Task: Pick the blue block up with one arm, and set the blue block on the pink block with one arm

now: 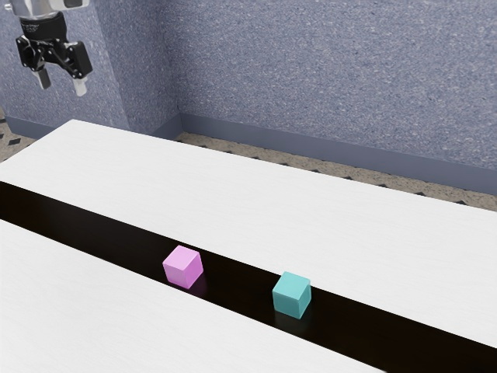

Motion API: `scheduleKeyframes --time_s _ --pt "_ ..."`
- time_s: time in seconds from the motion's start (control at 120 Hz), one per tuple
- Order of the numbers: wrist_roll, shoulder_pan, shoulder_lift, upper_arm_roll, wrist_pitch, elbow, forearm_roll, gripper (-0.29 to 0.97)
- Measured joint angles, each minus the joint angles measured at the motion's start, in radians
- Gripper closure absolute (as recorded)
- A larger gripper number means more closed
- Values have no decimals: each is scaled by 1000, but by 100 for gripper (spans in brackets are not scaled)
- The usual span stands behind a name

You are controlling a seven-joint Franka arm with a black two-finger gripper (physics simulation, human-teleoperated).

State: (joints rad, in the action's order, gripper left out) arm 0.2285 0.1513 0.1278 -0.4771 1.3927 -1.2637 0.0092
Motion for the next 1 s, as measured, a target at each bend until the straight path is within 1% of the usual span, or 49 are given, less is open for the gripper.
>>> scheduleKeyframes --time_s 0.167,0.2,0.225,0.275,0.342,0.408,0.442,0.492,0.667,0.775,0.85,0.917,1.0 --pt "24 -5 -2 -3 -4 2 -1 0" --pt "27 -2 -6 1 -5 28 21 0" --pt "30 14 -11 7 -6 66 53 0" --pt "36 98 -19 24 1 168 117 0" --pt "39 184 2 104 27 215 170 0" --pt "30 211 67 218 48 190 197 0" --pt "24 219 123 253 60 183 188 0" --pt "15 220 184 278 87 172 166 0" --pt "-38 246 284 298 222 64 76 0" --pt "-140 302 317 292 282 52 54 0" --pt "-212 318 339 291 311 44 39 0" --pt "-274 328 354 289 347 6 24 0" --pt "-359 363 380 284 400 -26 4 0"
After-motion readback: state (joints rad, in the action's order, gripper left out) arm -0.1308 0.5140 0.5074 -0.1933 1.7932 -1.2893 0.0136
